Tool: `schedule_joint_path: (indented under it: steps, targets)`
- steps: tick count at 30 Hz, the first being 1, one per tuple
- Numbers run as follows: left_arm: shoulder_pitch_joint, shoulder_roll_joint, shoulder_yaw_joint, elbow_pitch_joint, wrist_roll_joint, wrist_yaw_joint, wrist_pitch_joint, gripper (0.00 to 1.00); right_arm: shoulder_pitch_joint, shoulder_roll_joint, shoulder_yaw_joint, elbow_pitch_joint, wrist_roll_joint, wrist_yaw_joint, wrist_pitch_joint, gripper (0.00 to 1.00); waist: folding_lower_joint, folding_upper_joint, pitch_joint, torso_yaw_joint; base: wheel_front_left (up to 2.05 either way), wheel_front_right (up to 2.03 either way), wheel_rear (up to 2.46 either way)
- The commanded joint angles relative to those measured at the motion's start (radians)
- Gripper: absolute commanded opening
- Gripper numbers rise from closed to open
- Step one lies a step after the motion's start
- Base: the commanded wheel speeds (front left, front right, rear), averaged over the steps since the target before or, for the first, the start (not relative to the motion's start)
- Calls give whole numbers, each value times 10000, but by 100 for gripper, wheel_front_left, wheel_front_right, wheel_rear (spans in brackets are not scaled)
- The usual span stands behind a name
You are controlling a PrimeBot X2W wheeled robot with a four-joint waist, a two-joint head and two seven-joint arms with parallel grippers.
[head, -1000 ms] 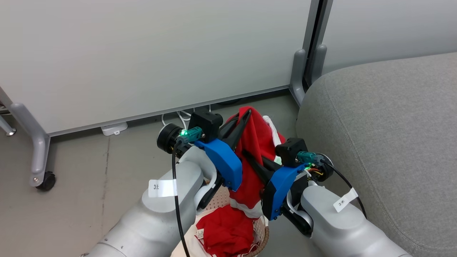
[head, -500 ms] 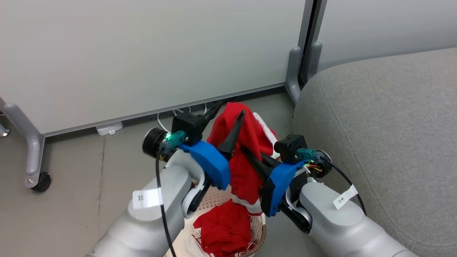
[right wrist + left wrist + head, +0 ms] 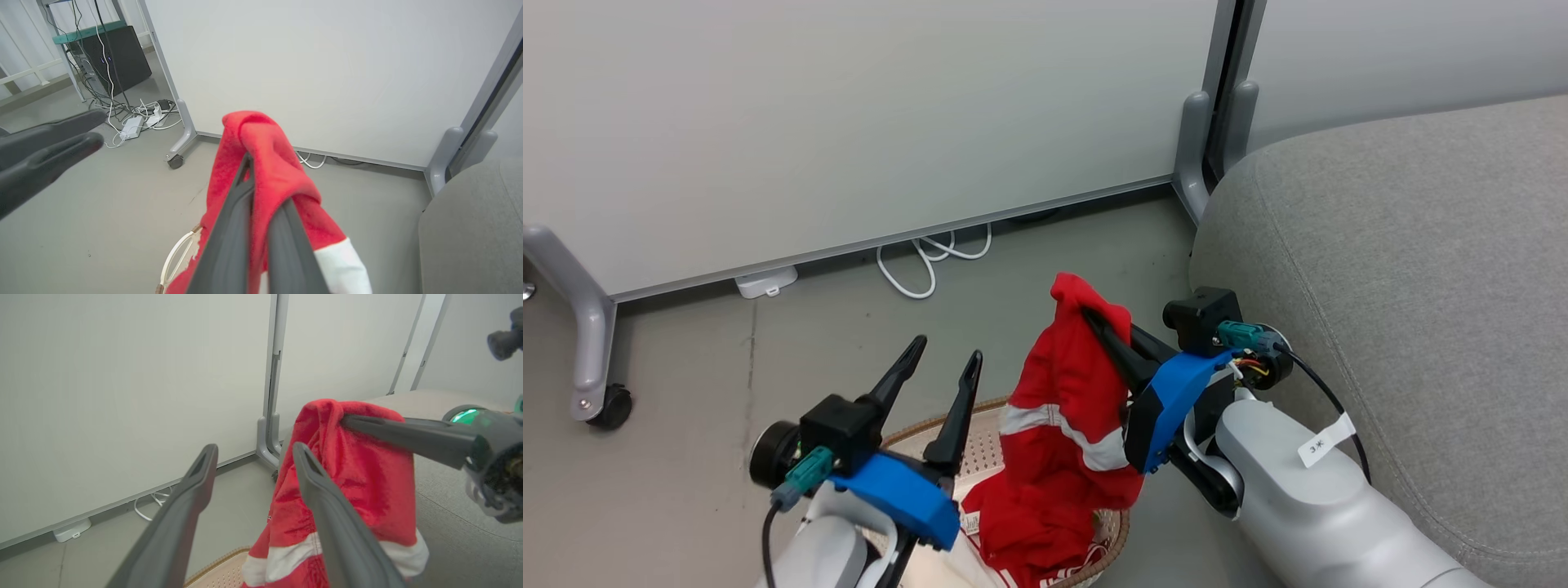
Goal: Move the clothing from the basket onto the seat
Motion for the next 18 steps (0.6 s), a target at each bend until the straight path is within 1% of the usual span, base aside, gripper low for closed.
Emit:
schedule_joint_path:
  steps: [1, 7, 10, 13, 18]
  targets:
    - [510, 11, 461, -266, 129, -59, -50, 100, 104, -11, -132, -89, -155, 1, -49, 0, 0, 0, 20, 11, 0, 0, 0]
    - [1755, -251, 1878, -916, 716, -231, -50, 100, 322, -11, -636, -289, -529, 2, -48, 0, 0, 0, 17, 63, 0, 0, 0]
    - [2137, -457, 2376, -1066, 1073, -311, -50, 100, 366, -12, -919, -366, -818, 1, -47, 0, 0, 0, -11, 109, 0, 0, 0]
    - [2323, -641, 2762, -1109, 1351, -401, -51, 100, 478, -11, -1132, -365, -1111, 1, -47, 0, 0, 0, -44, 145, 0, 0, 0]
    - [2367, -865, 3081, -1020, 1686, -528, -51, 100, 616, -17, -1665, -296, -1496, 1, -48, 0, 0, 0, -82, 143, 0, 0, 0]
